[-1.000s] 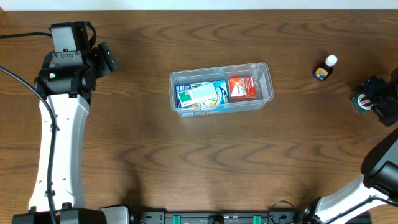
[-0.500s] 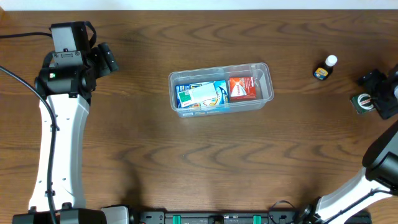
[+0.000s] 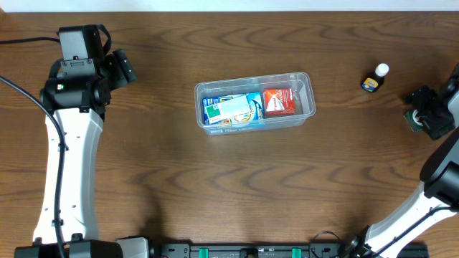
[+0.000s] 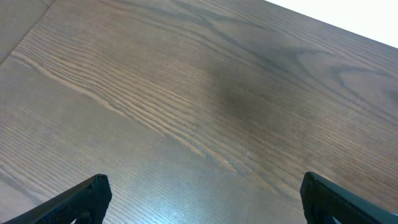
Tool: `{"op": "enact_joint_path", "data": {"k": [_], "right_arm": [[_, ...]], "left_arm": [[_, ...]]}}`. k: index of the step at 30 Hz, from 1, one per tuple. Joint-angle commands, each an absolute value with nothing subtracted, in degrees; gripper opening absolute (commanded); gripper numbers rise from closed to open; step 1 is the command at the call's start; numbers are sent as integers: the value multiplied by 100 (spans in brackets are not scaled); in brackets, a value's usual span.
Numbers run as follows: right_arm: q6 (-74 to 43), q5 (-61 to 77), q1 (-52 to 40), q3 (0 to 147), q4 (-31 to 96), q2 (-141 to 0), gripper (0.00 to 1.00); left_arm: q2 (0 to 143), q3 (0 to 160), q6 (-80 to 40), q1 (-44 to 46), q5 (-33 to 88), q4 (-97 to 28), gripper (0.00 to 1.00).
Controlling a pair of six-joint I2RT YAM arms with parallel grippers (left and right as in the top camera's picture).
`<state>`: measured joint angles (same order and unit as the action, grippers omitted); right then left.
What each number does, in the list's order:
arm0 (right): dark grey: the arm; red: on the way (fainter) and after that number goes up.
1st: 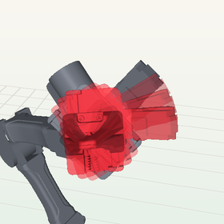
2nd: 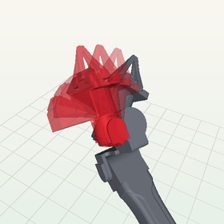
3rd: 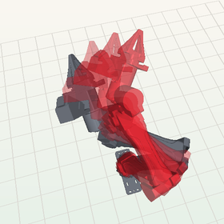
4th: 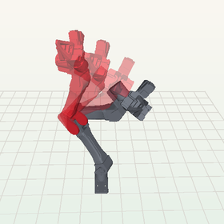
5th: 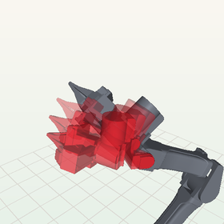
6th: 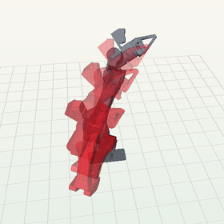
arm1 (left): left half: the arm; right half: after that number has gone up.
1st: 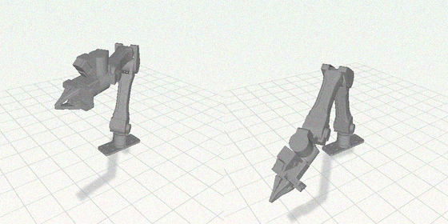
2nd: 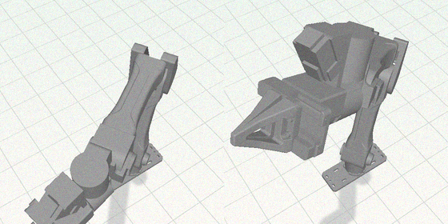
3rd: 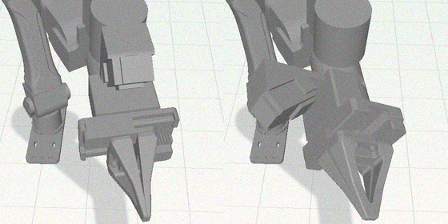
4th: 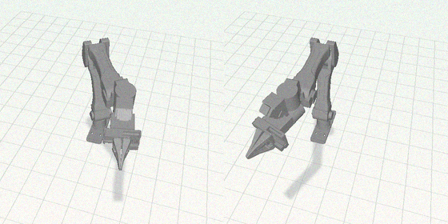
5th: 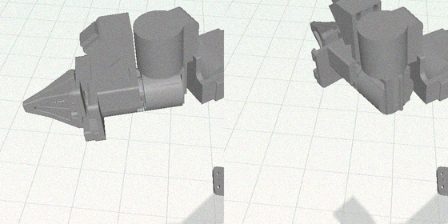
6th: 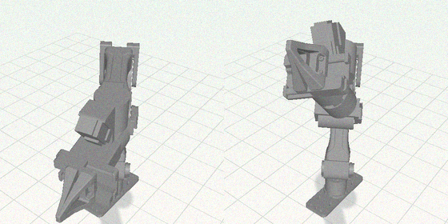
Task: Pack container
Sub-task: 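Lower the right gripper and grasp the green Zam-Buk tin, then lift the green tin and carry it over the container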
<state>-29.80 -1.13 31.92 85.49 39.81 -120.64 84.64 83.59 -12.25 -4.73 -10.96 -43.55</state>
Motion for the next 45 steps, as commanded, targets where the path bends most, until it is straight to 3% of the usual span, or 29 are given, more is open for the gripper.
{"op": "enact_joint_path", "data": {"k": [1,4,9,20,30,37,45], "right_arm": [[-3039,-287,3236,8525,4001,-12206,88],[-3039,-294,3245,8525,3992,-12206,82],[-2969,-296,3247,8525,4003,-12206,58],[-2545,-301,3310,8534,4276,-11878,57],[-2034,454,3068,8538,5251,-10289,46],[-1820,521,1909,8538,5776,-9218,46],[-2132,486,-384,8538,5310,-8967,48]], "left_arm": [[8466,8379,-1299,-486,-1184,-4372,98],[8466,8379,-1299,-486,-1186,-4372,98],[8466,8379,-1299,-486,-1184,-4372,98],[8466,8379,-1299,-486,-1184,-4372,98],[8466,8379,-1299,-486,-1184,-4372,98],[8466,8379,-1299,-486,-1184,-4372,98],[8466,8379,-1299,-486,-1186,-4372,98]]}}
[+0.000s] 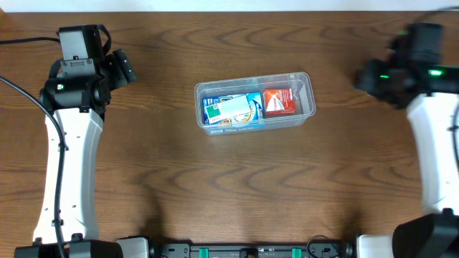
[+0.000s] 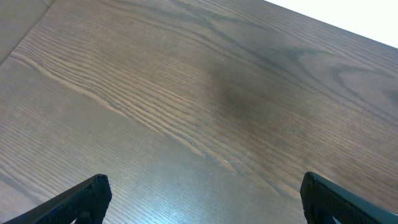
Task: Pack container
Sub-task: 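Lift the green tin and carry it over the container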
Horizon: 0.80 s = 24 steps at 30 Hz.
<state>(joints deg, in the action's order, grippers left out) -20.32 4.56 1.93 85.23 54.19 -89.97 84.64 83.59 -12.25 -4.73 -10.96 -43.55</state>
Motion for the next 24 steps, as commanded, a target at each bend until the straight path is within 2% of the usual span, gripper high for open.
{"op": "enact_joint_path", "data": {"k": [1,5,11,24], "right_arm": [[-2206,449,-633,8538,5192,-9002,48],[-2445,97,-1645,8538,4582,-9266,46],[-2484,-593,-2561,8538,4086,-9769,46],[-2261,-755,-2777,8538,3787,-10798,43]], "left_arm": [[8466,8379,-1299,-486,-1186,-4372,98],[8466,8379,-1299,-486,-1184,-4372,98],[8466,8379,-1299,-486,-1184,-4372,98],[8466,8379,-1299,-486,-1184,-4372,98]]}}
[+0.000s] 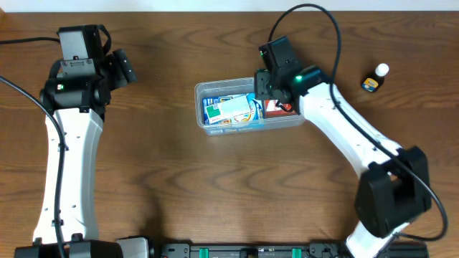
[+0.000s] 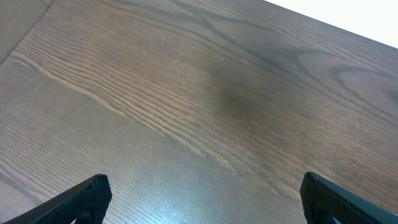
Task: Pack container
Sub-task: 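Lift the green tin and carry it over the container, then lower the green tin into the container beside the red sachet and release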
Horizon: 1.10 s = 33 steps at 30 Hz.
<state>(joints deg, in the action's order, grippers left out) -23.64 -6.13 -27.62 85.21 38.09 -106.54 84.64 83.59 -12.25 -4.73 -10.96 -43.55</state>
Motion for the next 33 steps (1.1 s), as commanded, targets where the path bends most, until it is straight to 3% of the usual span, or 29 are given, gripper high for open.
{"op": "enact_joint_path", "data": {"k": [1,23,28,33], "right_arm": [[-2263,-753,-2777,8538,3787,-10851,43],[-2217,-749,-2777,8538,3627,-11705,42],[-2206,-746,-2779,8538,3616,-11705,61],[-2102,-659,-2777,8554,3660,-11657,65]], "left_arm": [[8466,8379,-1299,-486,-1184,-4372,98],[8466,8379,-1299,-486,-1186,-4372,98],[8466,8379,-1299,-486,-1186,-4372,98],[8466,8379,-1299,-486,-1184,-4372,98]]}}
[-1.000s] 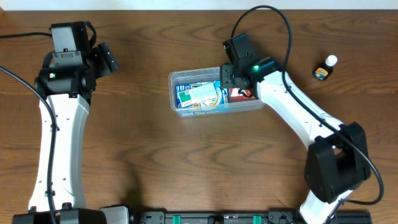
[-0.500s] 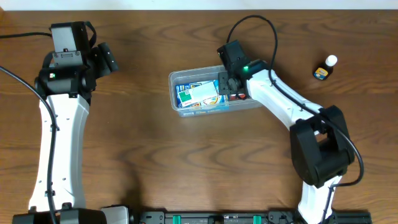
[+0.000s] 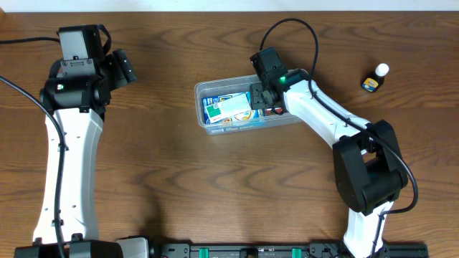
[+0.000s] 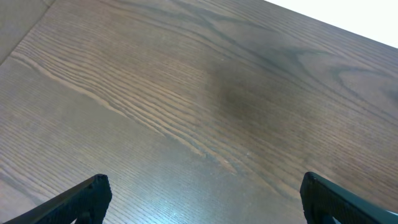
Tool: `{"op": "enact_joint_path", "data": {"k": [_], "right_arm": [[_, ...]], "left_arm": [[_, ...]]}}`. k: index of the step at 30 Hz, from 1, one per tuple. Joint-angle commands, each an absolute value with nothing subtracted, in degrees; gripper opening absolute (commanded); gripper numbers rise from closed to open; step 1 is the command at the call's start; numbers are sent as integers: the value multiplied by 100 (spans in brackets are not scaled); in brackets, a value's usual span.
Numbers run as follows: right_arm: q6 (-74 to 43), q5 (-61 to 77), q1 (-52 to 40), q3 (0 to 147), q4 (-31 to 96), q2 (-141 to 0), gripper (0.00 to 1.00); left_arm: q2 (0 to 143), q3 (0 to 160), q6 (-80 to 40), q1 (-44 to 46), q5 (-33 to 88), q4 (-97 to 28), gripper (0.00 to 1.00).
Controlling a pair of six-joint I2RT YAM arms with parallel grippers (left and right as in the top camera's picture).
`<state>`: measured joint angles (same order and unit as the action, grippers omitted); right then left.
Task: Pack container
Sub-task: 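Lower the green tin into the container beside the red sachet and release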
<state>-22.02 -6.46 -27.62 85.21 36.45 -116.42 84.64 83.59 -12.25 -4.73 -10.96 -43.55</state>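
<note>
A clear plastic container (image 3: 203, 92) sits mid-table. Inside lie blue-and-white packets (image 3: 229, 109) on the left and a red packet (image 3: 277, 110) on the right, mostly covered by my right gripper (image 3: 261, 98). That gripper reaches down into the container between the packets; its jaws cannot be made out. A small bottle (image 3: 374, 80) with a white cap stands on the table far right. My left gripper (image 3: 122, 66) hangs at the upper left, away from the container. In the left wrist view the left gripper (image 4: 202, 199) is open over bare wood, its fingertips (image 4: 87, 196) wide apart.
The white right arm (image 3: 323, 115) stretches from the bottom right edge across to the container. The left arm (image 3: 68, 143) runs along the left side. The table's far edge lies just beyond the container and bottle.
My right gripper has shifted slightly left and lower into the container, now covering more of the red packet. The left arm, the container and the bottle have not moved.
My right gripper was first at the table's far right edge, below the bottle. Then it was over the bottle's spot at the upper right. Then it was above the red packet in the container, and now it reaches deeper inside. The left arm stayed still throughout.
</note>
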Motion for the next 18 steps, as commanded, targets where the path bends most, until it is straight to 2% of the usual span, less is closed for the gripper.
{"op": "enact_joint_path", "data": {"k": [1,13,18], "right_arm": [[-2080,-659,-2777,8569,3682,-11633,65],[-1787,-666,-2777,9122,4117,-11452,72],[-1754,-663,-2770,9437,4313,-11452,69]], "left_arm": [[8466,8379,-1299,-486,-1184,-4372,98],[8466,8379,-1299,-486,-1186,-4372,98],[8466,8379,-1299,-486,-1184,-4372,98]]}}
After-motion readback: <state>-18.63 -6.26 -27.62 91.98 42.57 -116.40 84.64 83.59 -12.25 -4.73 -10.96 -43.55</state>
